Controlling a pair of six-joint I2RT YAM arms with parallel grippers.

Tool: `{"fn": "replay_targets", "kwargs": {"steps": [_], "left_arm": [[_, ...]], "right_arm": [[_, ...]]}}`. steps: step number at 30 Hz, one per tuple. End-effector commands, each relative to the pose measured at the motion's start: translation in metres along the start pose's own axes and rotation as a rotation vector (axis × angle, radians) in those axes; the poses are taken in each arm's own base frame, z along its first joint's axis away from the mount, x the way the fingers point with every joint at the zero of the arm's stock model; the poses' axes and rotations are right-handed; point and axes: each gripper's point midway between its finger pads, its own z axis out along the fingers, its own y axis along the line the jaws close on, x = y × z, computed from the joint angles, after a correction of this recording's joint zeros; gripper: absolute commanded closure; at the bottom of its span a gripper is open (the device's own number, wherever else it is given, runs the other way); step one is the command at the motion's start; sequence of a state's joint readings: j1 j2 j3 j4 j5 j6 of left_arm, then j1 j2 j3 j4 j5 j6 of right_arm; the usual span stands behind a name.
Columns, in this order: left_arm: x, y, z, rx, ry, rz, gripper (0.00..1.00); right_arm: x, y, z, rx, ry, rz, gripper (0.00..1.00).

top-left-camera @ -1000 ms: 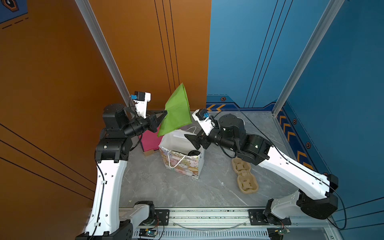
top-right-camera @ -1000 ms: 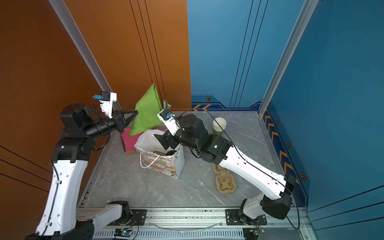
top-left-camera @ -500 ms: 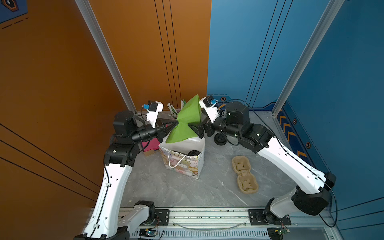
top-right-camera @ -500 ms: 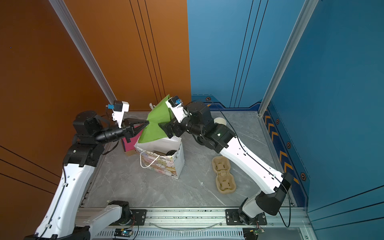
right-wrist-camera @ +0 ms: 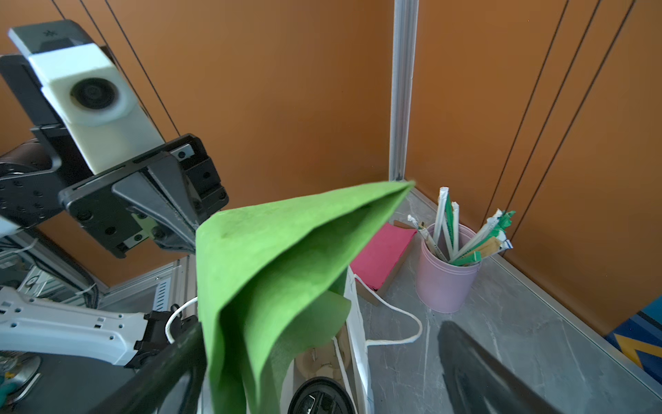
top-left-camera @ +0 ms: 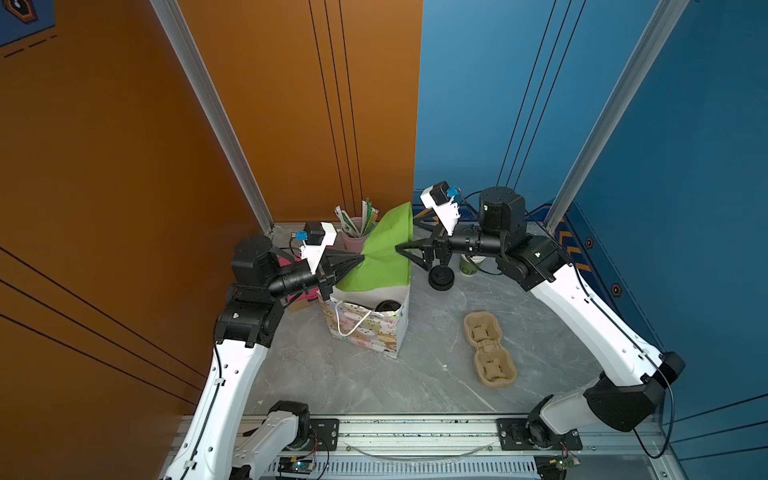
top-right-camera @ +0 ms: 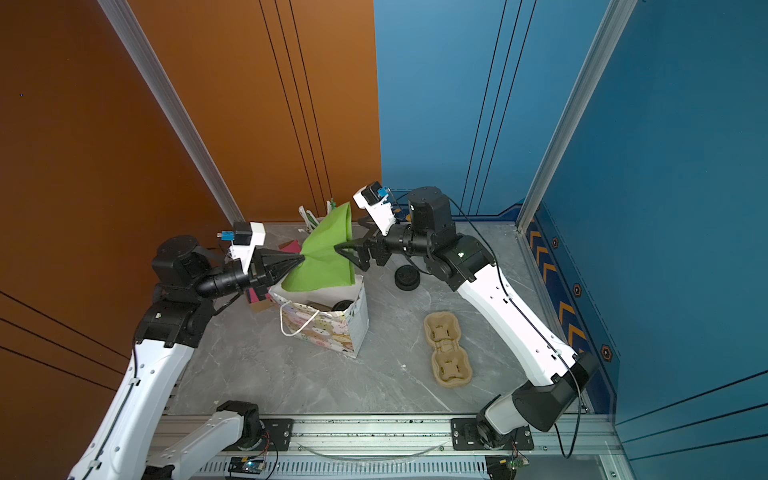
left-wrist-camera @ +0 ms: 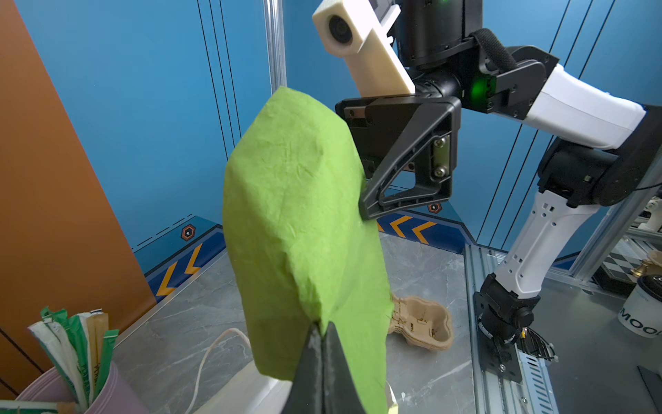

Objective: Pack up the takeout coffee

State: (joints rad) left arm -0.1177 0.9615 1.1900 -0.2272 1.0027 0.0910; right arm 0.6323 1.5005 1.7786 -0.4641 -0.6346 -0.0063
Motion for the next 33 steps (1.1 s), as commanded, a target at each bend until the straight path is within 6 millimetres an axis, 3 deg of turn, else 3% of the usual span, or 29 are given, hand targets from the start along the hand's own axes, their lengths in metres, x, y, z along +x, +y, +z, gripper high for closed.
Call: {"fn": "replay_targets", "kwargs": {"steps": [1,8,17,24,33], "left_arm": [[-0.001,-0.008,0.001,0.051,-0.016,0.071,1.0],[0.002,-0.004,0.005,0.04,-0.008,0.076,1.0],[0.005,-0.007,0.007,0.055,-0.005,0.108,1.0],[0.008,-0.01,0.009,0.069,0.001,0.121,1.0],[0.015,-0.008,0.013,0.075,0.023,0.109,1.0]], "right_arm": [[-0.011,0.017,-0.006,-0.116,-0.02,-0.043,0.0],[-0.009,0.024,0.005,-0.158,-0.009,-0.035,0.01],[-0.014,0.003,0.003,-0.067,-0.02,-0.061,0.0],[0.0,-0.01,0.003,-0.01,0.036,-0.113,0.0],[0.002,0.006,0.007,-0.073,0.04,-0.182,0.0]]}}
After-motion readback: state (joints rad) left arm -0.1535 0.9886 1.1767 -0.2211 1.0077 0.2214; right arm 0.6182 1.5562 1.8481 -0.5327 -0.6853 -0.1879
